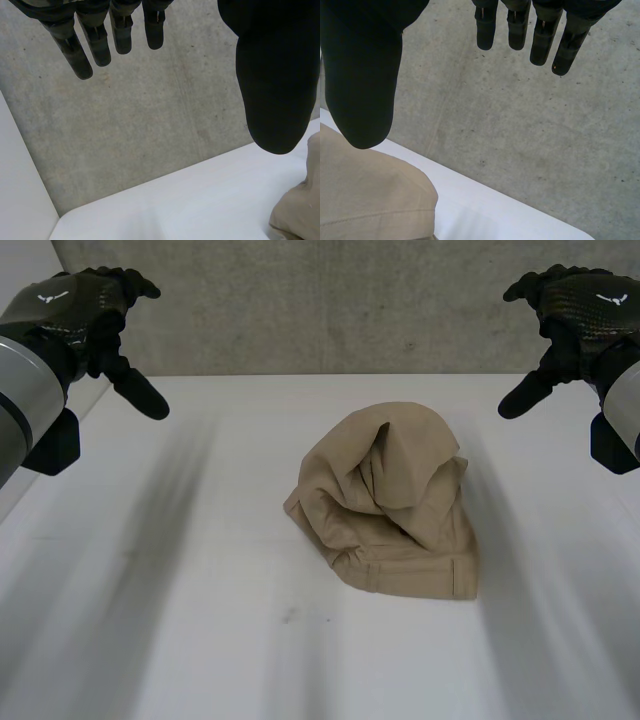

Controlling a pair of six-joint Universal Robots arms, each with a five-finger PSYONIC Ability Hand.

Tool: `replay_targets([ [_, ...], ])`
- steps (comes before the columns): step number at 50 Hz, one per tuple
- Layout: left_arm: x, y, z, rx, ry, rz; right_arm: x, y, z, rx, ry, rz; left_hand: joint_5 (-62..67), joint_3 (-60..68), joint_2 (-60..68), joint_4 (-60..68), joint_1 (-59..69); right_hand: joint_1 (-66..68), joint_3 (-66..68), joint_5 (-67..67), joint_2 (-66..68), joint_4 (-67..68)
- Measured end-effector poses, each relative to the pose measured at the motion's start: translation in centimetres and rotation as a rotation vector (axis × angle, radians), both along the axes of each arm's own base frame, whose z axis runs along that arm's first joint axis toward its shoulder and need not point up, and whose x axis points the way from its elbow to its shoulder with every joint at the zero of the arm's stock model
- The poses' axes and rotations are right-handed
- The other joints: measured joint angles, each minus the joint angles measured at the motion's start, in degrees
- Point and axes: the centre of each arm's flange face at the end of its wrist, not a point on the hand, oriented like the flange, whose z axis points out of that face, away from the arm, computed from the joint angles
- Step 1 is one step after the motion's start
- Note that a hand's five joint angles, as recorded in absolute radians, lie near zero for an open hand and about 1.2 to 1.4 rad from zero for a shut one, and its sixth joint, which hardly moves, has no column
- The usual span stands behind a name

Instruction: Fold the shorts.

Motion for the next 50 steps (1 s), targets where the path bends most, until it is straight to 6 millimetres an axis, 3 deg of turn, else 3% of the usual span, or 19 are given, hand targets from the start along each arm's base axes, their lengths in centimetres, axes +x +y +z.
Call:
replay_targets([
  [11, -0.6, -0.4, -1.5, 0.029, -0.011, -0.012, 0.6, 0.3, -0.1, 0.000, 0.029, 0.059, 0.0, 0.0, 0.0, 0.0, 0.0, 0.0, 0.0, 0.0, 0.0, 0.0],
  [14, -1.2, -0.9, -2.7, 0.039, -0.015, -0.028, 1.1, 0.5, -0.9, 0.016, 0.086, 0.122, 0.0, 0.0, 0.0, 0.0, 0.0, 0.0, 0.0, 0.0, 0.0, 0.0],
  [19, -3.4, -2.2, -6.3, 0.078, -0.031, -0.116, 1.5, 0.9, -4.1, 0.090, 0.221, 0.233, 0.0, 0.0, 0.0, 0.0, 0.0, 0.0, 0.0, 0.0, 0.0, 0.0],
  [23, -5.8, -3.9, -11.2, 0.149, -0.057, -0.235, 0.7, 1.2, -7.8, 0.184, 0.307, 0.271, 0.0, 0.0, 0.0, 0.0, 0.0, 0.0, 0.0, 0.0, 0.0, 0.0],
  [24, -5.8, -3.9, -11.2, 0.149, -0.057, -0.235, 0.7, 1.2, -7.8, 0.184, 0.307, 0.271, 0.0, 0.0, 0.0, 0.0, 0.0, 0.0, 0.0, 0.0, 0.0, 0.0],
  [25, -6.7, -4.6, -13.1, 0.174, -0.071, -0.270, 0.3, 1.2, -8.9, 0.212, 0.318, 0.267, 0.0, 0.0, 0.0, 0.0, 0.1, 0.0, 0.0, 0.0, 0.0, 0.0],
  [30, -8.6, -6.9, -17.5, 0.206, -0.124, -0.330, -1.0, 1.2, -11.6, 0.258, 0.323, 0.237, 0.2, 0.1, 0.6, 0.2, 0.7, 0.0, 0.0, 0.0, 0.0, 0.0],
  [36, -10.8, -8.6, -21.5, 0.204, -0.195, -0.372, -1.7, 1.4, -13.5, 0.273, 0.319, 0.214, 1.8, 1.6, 2.5, 2.5, 2.9, 0.0, 0.0, 0.0, 0.0, 0.0],
  [45, -14.0, -8.9, -24.2, 0.168, -0.221, -0.426, -2.1, 1.4, -14.4, 0.273, 0.316, 0.199, 10.8, 10.5, 11.5, 11.3, 12.6, 0.0, 0.0, 0.0, 0.0, 0.0],
  [50, -15.1, -8.7, -24.8, 0.152, -0.218, -0.443, -2.0, 1.4, -14.4, 0.271, 0.316, 0.200, 34.6, 35.2, 36.8, 35.9, 37.3, 0.0, 0.0, 0.0, 0.0, 0.0],
])
